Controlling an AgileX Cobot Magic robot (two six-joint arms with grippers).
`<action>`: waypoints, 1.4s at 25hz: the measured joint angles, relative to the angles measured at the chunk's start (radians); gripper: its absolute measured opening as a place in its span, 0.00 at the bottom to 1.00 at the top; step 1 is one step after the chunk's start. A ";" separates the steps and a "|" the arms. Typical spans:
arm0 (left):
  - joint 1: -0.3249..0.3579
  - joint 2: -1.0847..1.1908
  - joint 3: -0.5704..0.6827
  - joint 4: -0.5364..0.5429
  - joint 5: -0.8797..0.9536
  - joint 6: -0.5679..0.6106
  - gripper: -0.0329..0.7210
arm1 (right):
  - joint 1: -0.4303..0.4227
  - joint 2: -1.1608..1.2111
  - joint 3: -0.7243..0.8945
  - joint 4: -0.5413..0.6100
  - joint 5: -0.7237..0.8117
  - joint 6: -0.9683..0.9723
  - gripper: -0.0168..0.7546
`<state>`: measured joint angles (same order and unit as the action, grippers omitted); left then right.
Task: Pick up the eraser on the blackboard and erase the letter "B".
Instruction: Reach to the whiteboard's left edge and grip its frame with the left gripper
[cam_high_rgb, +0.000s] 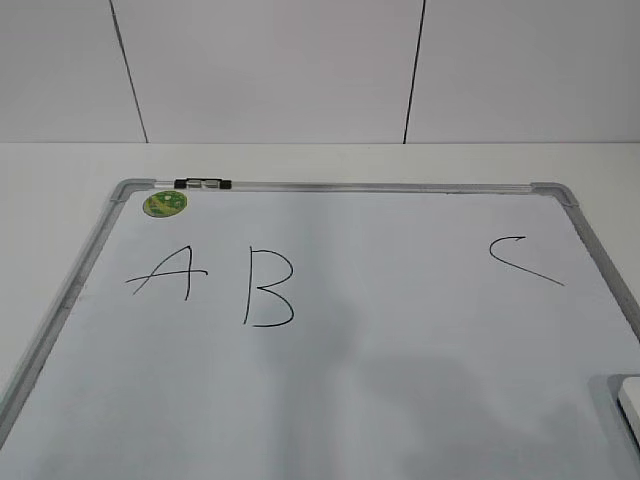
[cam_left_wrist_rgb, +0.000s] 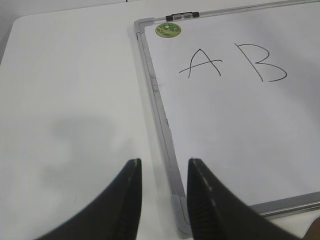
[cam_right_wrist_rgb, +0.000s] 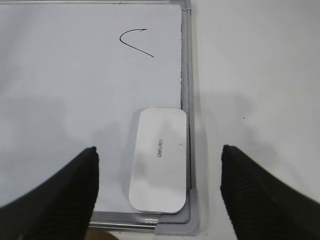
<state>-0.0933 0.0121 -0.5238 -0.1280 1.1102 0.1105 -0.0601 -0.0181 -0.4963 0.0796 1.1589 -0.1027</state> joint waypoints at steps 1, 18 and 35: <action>0.000 0.000 0.000 0.000 0.000 0.000 0.36 | 0.000 0.000 0.000 0.000 0.000 0.000 0.78; 0.000 0.000 0.000 0.000 0.000 0.000 0.36 | 0.000 0.000 0.000 0.000 0.000 0.000 0.78; 0.000 0.005 0.000 -0.060 -0.001 0.000 0.36 | 0.000 0.106 -0.044 0.002 0.061 0.089 0.78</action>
<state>-0.0933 0.0174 -0.5238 -0.1879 1.1095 0.1105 -0.0601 0.0884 -0.5406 0.0814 1.2201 -0.0136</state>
